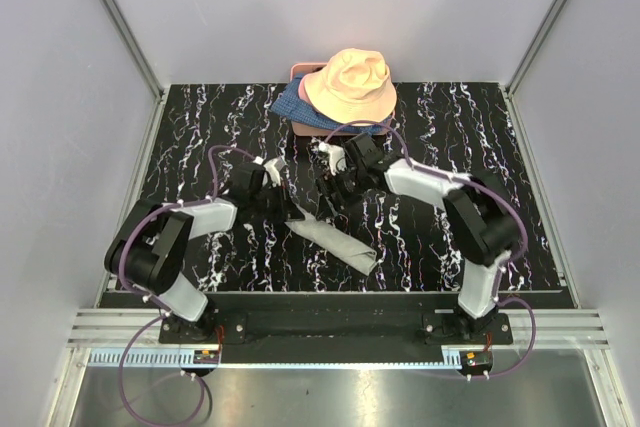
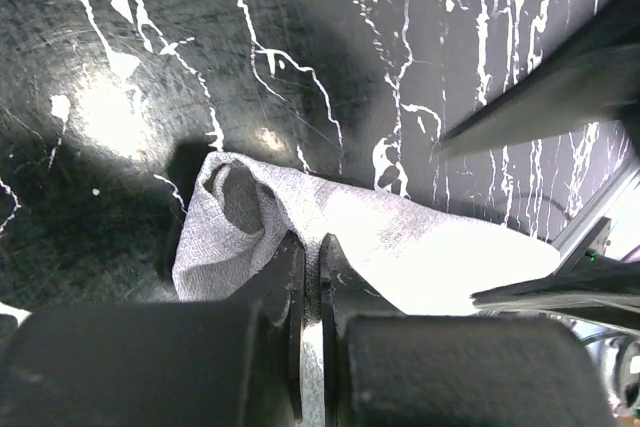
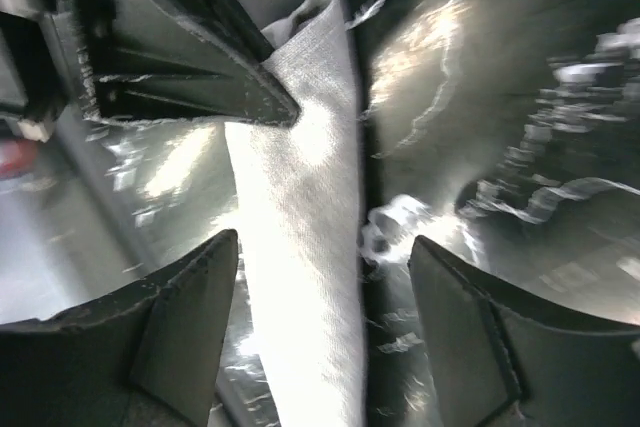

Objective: Fold the napkin, place the utensils inside, and roll it up
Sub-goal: Roll the napkin with the utensil

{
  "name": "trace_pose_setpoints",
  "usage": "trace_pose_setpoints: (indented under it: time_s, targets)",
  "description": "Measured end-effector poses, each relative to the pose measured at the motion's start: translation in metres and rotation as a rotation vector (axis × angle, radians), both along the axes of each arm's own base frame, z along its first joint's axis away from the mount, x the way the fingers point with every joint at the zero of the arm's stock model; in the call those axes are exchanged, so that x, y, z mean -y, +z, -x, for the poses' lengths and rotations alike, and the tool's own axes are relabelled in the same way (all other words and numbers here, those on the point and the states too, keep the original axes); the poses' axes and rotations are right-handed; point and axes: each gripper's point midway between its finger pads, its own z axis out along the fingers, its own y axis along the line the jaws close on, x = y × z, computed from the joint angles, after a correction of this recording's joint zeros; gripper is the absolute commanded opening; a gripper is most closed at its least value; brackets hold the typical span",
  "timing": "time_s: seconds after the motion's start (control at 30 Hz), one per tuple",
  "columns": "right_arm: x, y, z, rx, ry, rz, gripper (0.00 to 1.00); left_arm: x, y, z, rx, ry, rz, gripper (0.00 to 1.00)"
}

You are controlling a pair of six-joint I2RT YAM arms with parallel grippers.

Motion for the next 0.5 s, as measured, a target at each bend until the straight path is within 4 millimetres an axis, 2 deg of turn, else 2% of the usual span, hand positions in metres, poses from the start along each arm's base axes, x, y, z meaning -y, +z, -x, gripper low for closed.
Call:
trace_pose_setpoints:
  time_s: [0.1,0.17,0.23,0.37,0.5]
  targets:
    - [0.006,0.019,-0.006,0.225,-0.034,0.075,0.81,0.001,-0.003,-0.001,-0.034,0.004,-0.003,0.0]
    - [0.0,0.03,0.007,0.358,-0.009,0.105,0.83,0.002,-0.003,-0.003,-0.05,0.003,-0.002,0.0]
    - [-0.009,0.032,0.022,0.437,0.031,0.117,0.84,0.002,-0.003,-0.005,-0.062,0.003,0.001,0.0]
    - [-0.012,0.013,0.044,0.51,0.093,0.179,0.86,0.003,-0.005,-0.005,-0.093,-0.006,0.014,0.0]
    - [-0.009,-0.007,0.045,0.556,0.119,0.261,0.86,0.003,-0.005,-0.007,-0.116,-0.014,0.028,0.0]
